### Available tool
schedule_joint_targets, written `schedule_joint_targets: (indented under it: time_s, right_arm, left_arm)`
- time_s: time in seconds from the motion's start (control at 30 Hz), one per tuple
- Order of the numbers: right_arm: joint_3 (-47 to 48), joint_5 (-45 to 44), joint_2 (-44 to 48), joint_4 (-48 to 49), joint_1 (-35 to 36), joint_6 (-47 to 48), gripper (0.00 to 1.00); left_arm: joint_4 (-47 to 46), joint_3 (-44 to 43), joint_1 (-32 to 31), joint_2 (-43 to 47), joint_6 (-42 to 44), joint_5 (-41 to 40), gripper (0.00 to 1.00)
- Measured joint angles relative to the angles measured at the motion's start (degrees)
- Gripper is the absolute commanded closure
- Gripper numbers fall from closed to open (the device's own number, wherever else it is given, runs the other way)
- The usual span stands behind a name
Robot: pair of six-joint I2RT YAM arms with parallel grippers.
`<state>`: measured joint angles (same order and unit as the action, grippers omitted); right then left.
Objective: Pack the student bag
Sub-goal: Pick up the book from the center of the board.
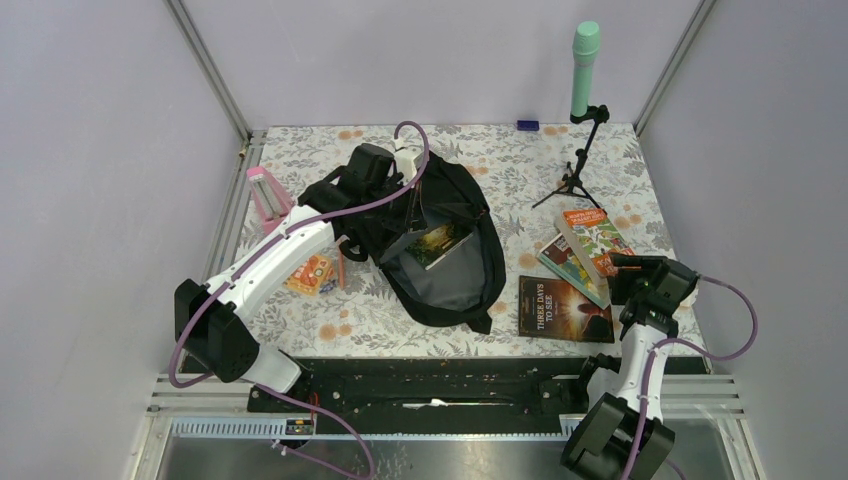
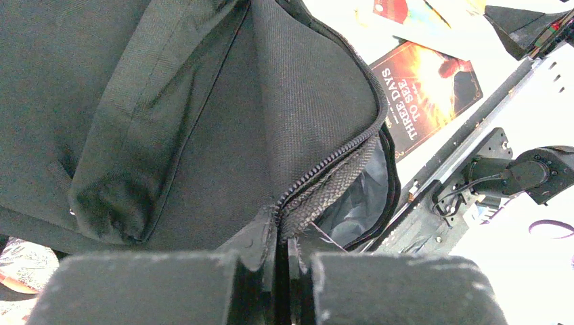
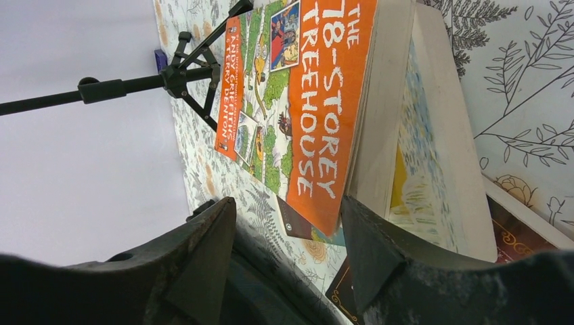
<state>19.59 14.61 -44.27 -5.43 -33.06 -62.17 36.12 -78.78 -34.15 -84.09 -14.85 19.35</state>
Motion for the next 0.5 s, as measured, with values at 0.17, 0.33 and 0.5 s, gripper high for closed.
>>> schedule_joint_targets:
  time_s: [0.17, 0.33, 0.5]
  right_arm:
    - [-0.3, 0.0, -0.6, 1.7, 0.0, -0.8, 0.42]
    - [-2.1, 0.1, -1.8, 4.9, 0.0, -2.0, 0.49]
    - [-2.6, 0.1, -2.2, 6.6, 0.0, -2.5, 0.5]
  left_arm:
    - [0.0, 0.0, 0.1, 0.0, 0.0, 0.1, 1.0]
    - [0.0, 0.0, 0.1, 0.0, 0.0, 0.2, 1.0]
    - [0.0, 0.0, 0.1, 0.0, 0.0, 0.2, 1.0]
